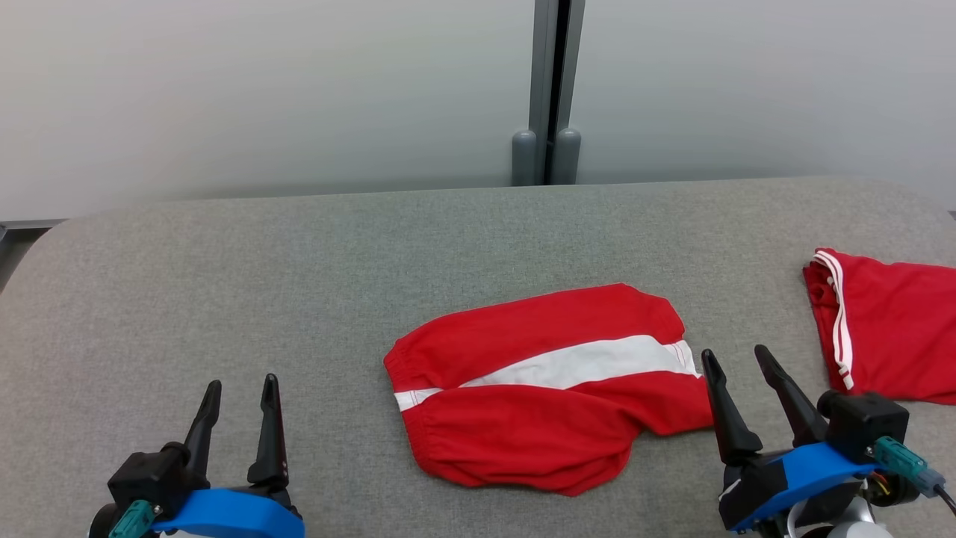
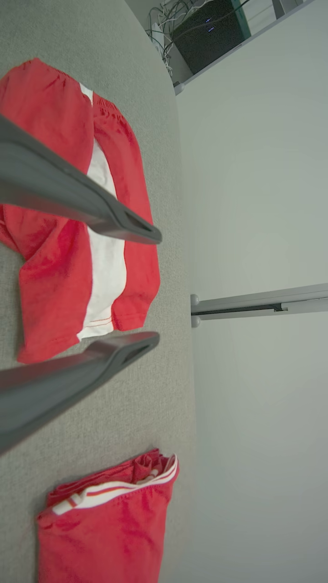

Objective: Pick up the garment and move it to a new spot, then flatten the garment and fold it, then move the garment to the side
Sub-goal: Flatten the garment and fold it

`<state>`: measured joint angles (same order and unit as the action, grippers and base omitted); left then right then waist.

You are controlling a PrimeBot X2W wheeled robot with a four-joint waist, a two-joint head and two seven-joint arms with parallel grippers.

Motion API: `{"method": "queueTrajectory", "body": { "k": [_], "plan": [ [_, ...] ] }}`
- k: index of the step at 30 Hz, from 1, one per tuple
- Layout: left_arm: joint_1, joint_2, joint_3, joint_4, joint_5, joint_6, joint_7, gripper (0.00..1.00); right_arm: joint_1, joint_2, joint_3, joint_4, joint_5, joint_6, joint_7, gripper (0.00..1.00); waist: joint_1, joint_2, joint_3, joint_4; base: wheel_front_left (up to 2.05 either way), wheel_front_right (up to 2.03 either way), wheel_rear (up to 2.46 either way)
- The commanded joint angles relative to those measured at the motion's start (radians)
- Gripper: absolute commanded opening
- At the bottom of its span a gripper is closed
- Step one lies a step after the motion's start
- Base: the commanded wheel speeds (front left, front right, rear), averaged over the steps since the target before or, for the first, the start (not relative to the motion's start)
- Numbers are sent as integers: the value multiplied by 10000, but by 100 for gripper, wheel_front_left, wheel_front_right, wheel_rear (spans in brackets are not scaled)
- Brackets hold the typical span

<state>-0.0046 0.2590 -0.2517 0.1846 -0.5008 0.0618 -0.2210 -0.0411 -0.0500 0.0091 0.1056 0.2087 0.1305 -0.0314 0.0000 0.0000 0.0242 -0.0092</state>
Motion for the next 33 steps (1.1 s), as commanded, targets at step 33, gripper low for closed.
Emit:
{"method": "queueTrajectory", "body": {
  "k": [33],
  "plan": [
    [-3192, -754, -2178, 3239, -745, -661, 5473, 75, -1210, -8, 610, 568, 255, 6, -663, 100, 0, 0, 1516, -769, 0, 0, 0]
  ]
}}
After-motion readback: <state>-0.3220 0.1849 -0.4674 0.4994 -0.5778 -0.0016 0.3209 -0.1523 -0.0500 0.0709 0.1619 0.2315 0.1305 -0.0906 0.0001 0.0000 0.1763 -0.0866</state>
